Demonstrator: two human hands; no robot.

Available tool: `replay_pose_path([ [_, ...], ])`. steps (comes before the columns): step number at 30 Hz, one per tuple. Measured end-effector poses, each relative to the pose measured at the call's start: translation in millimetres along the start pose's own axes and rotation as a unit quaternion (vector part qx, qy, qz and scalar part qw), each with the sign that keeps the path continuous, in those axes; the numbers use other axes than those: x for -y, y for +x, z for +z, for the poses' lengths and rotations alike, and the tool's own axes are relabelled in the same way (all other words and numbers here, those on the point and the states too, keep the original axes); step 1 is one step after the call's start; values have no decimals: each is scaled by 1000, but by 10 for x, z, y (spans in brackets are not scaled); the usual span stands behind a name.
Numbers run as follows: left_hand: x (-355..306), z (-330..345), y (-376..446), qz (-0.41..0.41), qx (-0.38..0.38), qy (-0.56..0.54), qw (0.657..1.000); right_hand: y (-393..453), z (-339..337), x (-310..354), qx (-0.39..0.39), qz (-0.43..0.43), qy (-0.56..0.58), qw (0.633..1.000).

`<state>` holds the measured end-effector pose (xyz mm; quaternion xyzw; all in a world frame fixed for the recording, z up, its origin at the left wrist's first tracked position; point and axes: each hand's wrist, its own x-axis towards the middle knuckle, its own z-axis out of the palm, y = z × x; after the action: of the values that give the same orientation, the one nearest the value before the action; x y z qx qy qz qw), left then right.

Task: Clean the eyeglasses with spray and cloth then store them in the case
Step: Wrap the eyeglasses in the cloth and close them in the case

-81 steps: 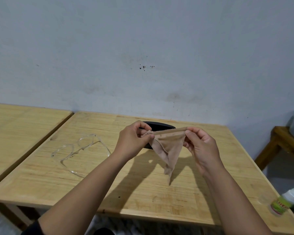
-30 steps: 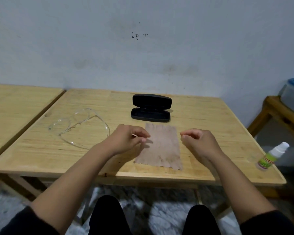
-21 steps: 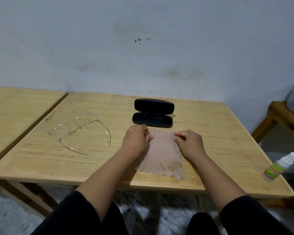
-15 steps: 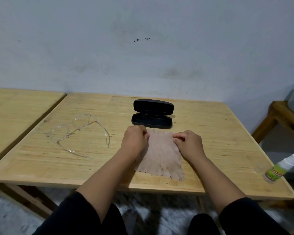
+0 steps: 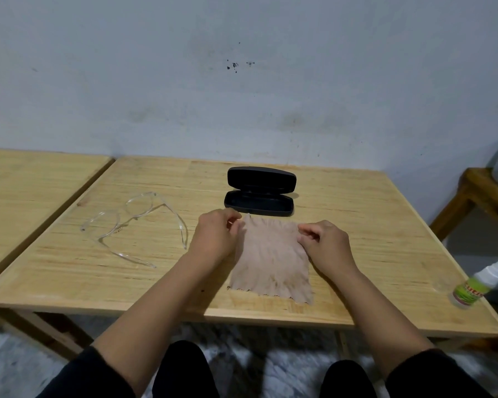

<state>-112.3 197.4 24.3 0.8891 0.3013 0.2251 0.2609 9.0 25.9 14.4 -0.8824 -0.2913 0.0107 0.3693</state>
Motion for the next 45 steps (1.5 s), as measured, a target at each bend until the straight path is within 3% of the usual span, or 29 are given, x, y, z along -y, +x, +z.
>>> replay_pose_path([
  [3,-45,-142,-200,78,82,28,993,-223,-88,42,16,-43,-2,999],
  [7,81,-245,-403,105,186,92,972,-529,-167,10,97,-75,-48,991],
  [18,151,-293,-601,117,207,133,962,-610,-249,52,144,-71,-98,982],
  [23,288,-612,-649,81,101,59,990,-450,-4,461,80,-86,-31,993],
  [27,654,-1039,-700,56,-3,67,996,-282,325,904,131,-72,136,979],
  [31,1122,-1354,-736,23,-102,111,988,10,705,1243,156,-113,162,968],
  [36,1439,-1452,-698,6,-112,141,984,356,1021,1499,175,-173,127,961],
  [45,1582,-1397,-536,77,-137,131,979,400,1353,1641,168,-150,157,962],
])
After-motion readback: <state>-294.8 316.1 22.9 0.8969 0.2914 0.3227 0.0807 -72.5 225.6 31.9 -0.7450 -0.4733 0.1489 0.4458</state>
